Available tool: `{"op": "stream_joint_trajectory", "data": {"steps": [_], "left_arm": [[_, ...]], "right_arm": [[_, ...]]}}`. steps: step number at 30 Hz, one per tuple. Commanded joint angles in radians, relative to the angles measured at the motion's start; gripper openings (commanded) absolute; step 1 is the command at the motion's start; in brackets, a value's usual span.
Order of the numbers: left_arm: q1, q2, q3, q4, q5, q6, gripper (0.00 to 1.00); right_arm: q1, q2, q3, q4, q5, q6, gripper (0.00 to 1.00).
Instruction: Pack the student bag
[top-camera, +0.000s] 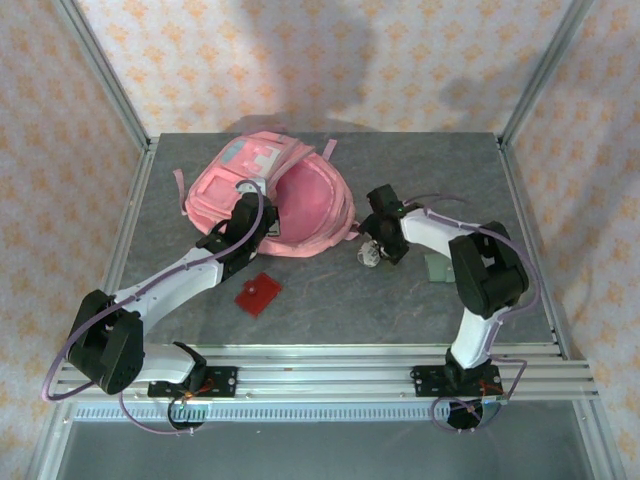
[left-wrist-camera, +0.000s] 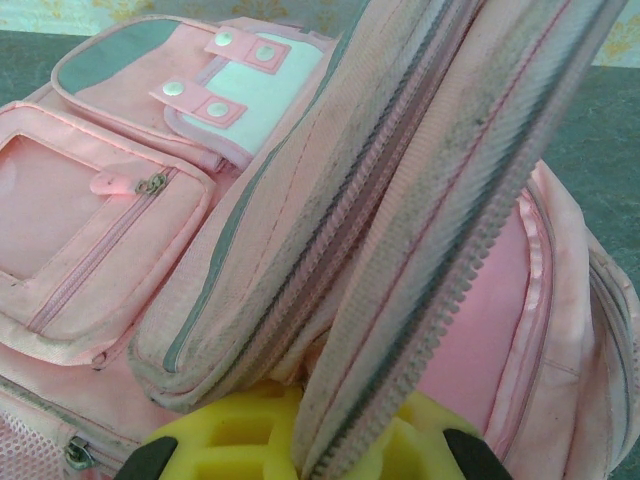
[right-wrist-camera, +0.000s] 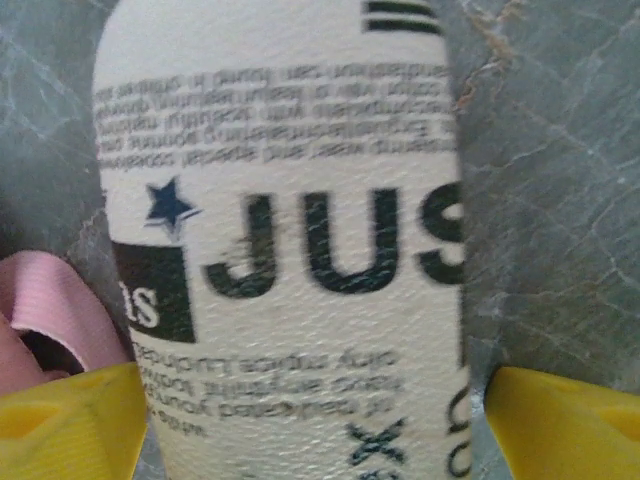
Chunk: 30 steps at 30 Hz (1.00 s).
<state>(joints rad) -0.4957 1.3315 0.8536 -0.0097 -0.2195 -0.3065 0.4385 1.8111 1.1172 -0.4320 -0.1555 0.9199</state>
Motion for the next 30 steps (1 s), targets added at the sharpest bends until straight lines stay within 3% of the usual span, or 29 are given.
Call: {"op": "stream_joint_trajectory", "data": {"steps": [1,9,14,21,25,30], "left_arm": [[-0.007,-0.015,0.004,0.043,0.016,-0.023,0.0],[-0.007,-0.02,0.007,0.038,0.01,-0.017,0.0],[-0.007,-0.027,0.021,0.037,0.002,-0.019,0.0],[-0.007,-0.052,0.089,0.003,-0.038,0.018,0.0],[-0.004,-0.065,0.128,-0.01,-0.078,0.049,0.0],[0.008,-0.086,0.165,-0.018,-0.113,0.085,0.0]], "right_arm": [[0.03,0.031,-0.009,-0.094,0.042,-0.063,0.89],[0.082,-0.026,-0.048,-0.157,0.114,-0.144,0.87],[0.095,-0.055,-0.101,-0.147,0.106,-0.159,0.72],[0.098,-0.132,-0.136,-0.147,0.155,-0.198,0.33],[0.098,-0.196,-0.089,-0.171,0.212,-0.257,0.29],[0.125,-0.257,0.0,-0.109,0.197,-0.385,0.27]]}}
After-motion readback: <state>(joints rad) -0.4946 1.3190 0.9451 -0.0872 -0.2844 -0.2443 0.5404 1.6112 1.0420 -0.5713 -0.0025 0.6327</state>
